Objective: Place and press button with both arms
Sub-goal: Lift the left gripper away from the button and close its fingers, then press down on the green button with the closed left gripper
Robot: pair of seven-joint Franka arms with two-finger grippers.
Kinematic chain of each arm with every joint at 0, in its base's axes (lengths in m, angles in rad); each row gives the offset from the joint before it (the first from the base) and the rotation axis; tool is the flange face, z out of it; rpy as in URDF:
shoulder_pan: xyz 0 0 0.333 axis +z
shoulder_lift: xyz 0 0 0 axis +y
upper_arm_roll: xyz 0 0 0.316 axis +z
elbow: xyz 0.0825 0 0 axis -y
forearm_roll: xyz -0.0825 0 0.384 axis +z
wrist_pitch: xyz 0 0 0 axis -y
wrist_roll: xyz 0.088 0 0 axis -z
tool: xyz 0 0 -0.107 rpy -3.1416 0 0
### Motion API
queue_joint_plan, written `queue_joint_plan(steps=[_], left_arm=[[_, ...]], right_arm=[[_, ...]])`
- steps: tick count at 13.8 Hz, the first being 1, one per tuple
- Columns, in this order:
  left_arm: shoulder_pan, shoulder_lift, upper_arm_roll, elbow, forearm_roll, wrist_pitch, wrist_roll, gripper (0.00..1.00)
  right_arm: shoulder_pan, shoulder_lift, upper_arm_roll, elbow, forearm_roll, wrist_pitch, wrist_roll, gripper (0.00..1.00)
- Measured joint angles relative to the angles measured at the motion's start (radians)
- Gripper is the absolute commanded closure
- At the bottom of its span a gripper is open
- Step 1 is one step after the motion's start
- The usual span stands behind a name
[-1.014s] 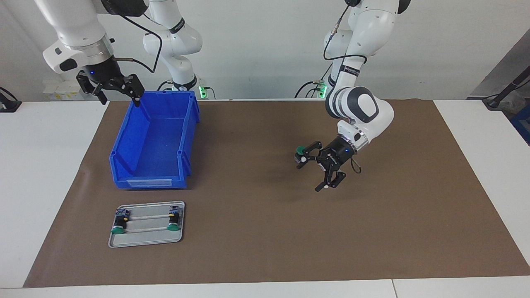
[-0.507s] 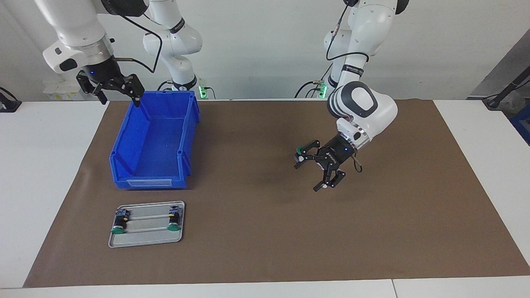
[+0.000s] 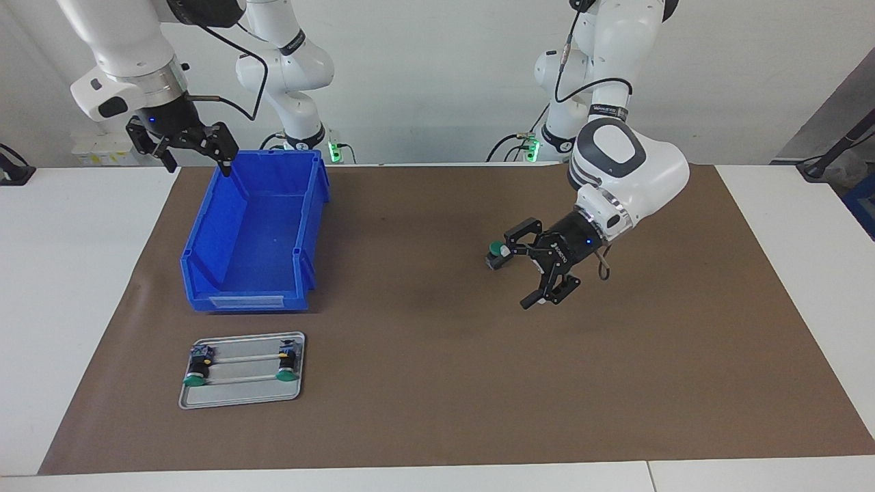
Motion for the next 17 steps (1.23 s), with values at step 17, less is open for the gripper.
queue_joint_plan(steps=[17], left_arm=[[-0.090, -0.017, -0.023, 0.135, 1.149, -0.492, -0.880, 0.00]], right_arm=[[0.000, 0.000, 0.000, 0.000, 0.000, 0.000, 0.000, 0.00]])
